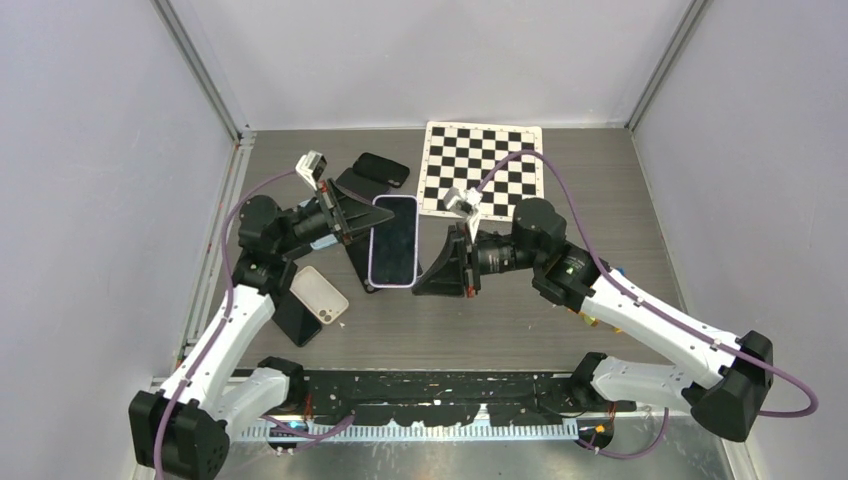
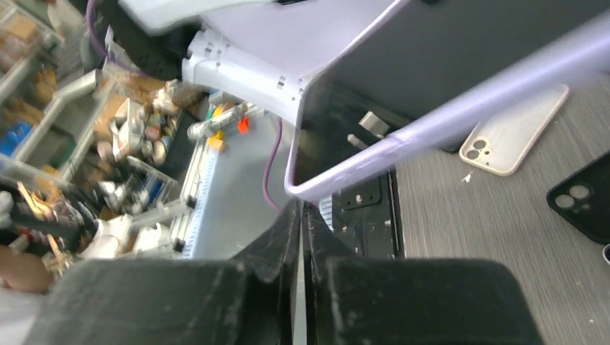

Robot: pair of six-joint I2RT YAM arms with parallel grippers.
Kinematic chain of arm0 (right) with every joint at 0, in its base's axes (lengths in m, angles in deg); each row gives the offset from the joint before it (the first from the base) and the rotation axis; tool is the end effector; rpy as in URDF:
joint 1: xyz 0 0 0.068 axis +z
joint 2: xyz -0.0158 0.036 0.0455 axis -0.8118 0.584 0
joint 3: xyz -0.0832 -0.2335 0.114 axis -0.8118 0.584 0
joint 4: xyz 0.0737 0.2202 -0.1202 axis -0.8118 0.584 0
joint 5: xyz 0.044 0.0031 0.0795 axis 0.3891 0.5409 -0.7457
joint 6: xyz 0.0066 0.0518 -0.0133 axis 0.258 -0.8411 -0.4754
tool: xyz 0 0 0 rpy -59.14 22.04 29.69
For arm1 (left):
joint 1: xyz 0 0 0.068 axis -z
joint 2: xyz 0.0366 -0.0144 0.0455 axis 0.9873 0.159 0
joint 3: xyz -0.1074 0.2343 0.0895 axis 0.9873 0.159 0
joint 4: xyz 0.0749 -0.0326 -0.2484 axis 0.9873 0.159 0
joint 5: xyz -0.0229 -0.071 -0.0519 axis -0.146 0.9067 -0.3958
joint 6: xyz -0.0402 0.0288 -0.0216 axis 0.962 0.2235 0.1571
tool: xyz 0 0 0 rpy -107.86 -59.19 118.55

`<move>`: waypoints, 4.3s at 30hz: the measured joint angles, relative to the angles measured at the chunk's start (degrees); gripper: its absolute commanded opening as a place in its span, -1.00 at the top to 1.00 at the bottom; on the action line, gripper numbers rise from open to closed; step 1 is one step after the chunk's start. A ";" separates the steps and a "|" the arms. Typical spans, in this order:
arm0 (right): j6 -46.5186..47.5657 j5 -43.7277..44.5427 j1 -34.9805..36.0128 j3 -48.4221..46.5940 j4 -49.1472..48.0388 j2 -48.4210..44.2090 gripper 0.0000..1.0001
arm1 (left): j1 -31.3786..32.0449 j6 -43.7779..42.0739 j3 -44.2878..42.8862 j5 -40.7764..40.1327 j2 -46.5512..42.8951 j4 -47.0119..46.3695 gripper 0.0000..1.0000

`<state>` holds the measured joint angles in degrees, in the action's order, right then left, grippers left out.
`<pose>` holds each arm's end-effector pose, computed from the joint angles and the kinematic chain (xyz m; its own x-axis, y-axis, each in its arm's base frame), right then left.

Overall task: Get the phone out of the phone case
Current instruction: Remove the phone case from the phone.

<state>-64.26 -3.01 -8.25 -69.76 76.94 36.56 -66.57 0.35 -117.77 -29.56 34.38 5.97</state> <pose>0.1521 0.1951 0.3644 -0.5424 -0.0528 -0.8385 -0.8379 -0.0389 0.5445 0.1989 -0.0791 0.3608 -0.8704 -0.4304 -0.2392 0.2668 -0.0040 -0.9637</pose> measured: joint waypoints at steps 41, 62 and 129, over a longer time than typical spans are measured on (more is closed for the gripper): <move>-10.56 1.66 -0.39 2.69 -6.69 2.75 0.52 | 0.92 -5.60 -1.84 0.81 3.45 0.22 1.00; 5.27 3.10 0.17 0.61 5.53 4.31 0.99 | 3.78 -5.33 -0.28 1.68 8.96 -5.97 1.00; 2.47 2.43 2.14 3.15 -3.06 8.52 0.61 | 5.86 -18.75 -4.98 0.22 10.12 3.72 1.00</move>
<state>-61.79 -0.58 -6.11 -66.62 73.88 45.08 -60.71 -18.40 -122.76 -29.34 44.50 9.68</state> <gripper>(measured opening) 0.252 0.166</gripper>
